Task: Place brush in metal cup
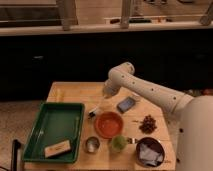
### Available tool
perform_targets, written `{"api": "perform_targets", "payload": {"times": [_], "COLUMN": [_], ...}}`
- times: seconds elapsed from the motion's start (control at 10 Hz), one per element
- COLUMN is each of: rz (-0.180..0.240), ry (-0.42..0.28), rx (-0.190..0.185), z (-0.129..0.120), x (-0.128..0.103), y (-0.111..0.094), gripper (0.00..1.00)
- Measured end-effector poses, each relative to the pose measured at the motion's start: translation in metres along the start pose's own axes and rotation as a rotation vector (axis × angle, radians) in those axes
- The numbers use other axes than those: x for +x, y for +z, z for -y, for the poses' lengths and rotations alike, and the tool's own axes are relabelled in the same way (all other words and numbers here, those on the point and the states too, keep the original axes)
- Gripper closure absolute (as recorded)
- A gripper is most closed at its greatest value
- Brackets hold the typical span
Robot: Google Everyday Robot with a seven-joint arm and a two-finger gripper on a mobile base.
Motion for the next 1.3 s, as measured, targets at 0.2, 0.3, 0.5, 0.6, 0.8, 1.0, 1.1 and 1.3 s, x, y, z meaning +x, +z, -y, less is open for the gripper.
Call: {"api": "perform_targets", "payload": {"times": [0.2,0.3,0.5,0.6,0.8,1.0,1.1,1.3], "rz": [0.022,0.035,0.066,0.081,0.110,0.130,0.146,0.161], "ry": [-0.018,-0.029,-0.049,-0.054,-0.068,-0.073,-0.074,-0.077], "rx": [-0.001,-0.002,-0.010,-0.021,-0.049,-0.071,-0.090,-0.101], "z": [0.000,0.002,0.004,0.004,0.008,0.007,0.004,0.004], "x": [-0.003,-0.006,-0.011,-0.013,-0.019,-0.023,-0.026,-0.030], "y": [-0.004,-0.007,-0.011,-0.012,-0.012,-0.012,-0.013,-0.014], "gripper": [1.00,1.00,1.00,1.00,1.00,1.00,1.00,1.00]}}
